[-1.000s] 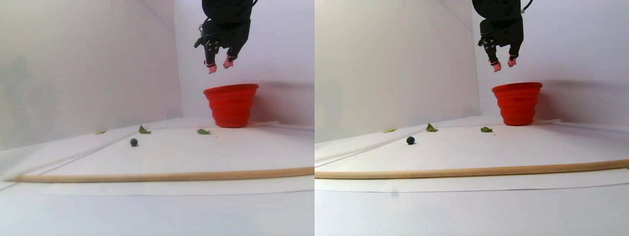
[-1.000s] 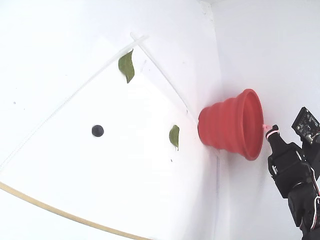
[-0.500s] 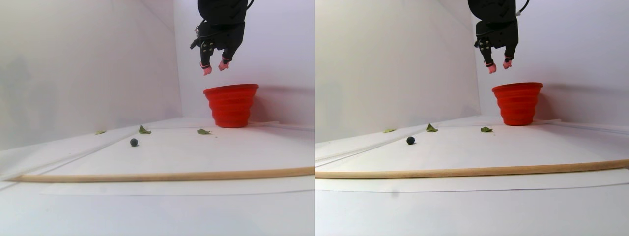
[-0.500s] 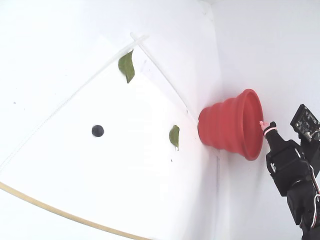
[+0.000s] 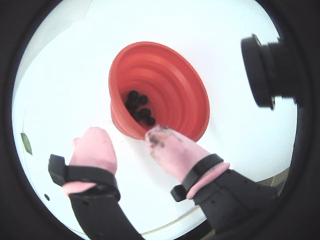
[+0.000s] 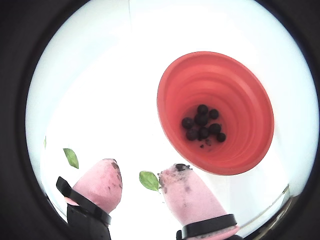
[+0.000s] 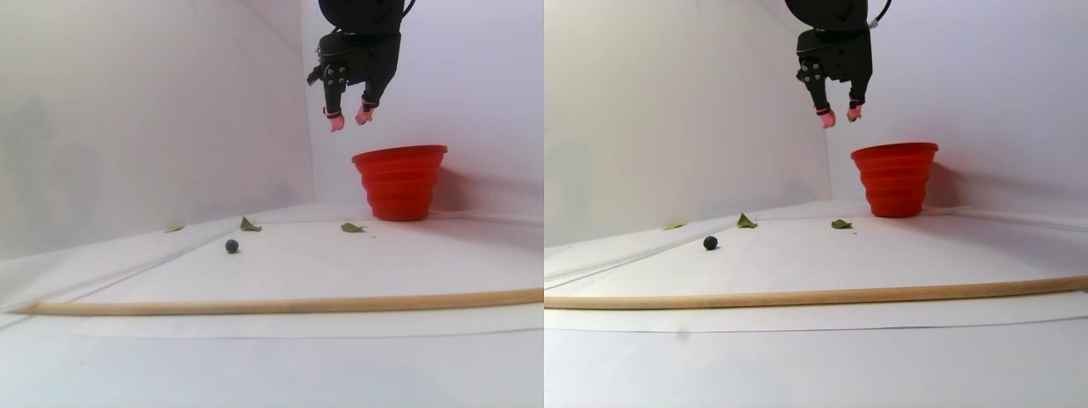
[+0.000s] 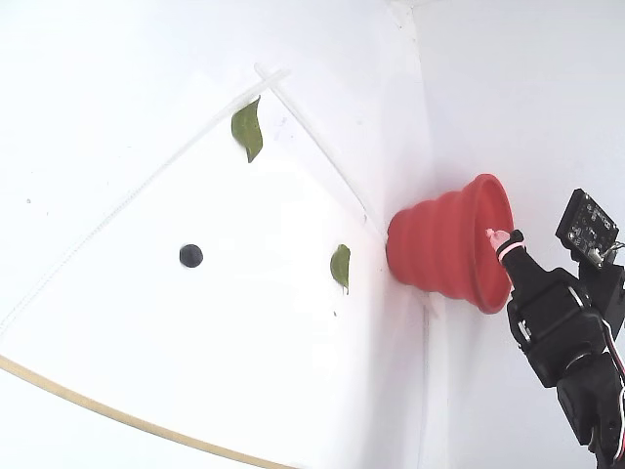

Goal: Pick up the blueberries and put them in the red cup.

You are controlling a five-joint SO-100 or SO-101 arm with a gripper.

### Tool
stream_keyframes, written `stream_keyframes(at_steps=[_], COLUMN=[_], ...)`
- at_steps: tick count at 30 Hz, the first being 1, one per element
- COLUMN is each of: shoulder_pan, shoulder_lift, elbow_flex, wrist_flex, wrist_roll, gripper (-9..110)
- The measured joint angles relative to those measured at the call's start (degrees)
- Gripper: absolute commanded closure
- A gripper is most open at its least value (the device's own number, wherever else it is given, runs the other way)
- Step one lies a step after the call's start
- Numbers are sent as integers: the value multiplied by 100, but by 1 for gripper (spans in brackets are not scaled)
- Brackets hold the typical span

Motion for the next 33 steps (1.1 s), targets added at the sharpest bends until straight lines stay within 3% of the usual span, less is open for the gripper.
stream_keyframes(at_steps=[33], shoulder_pan=[-1239], shoulder_lift=[519], elbow_flex=[1310], wrist_flex=[264], wrist_roll=[62], gripper=[87])
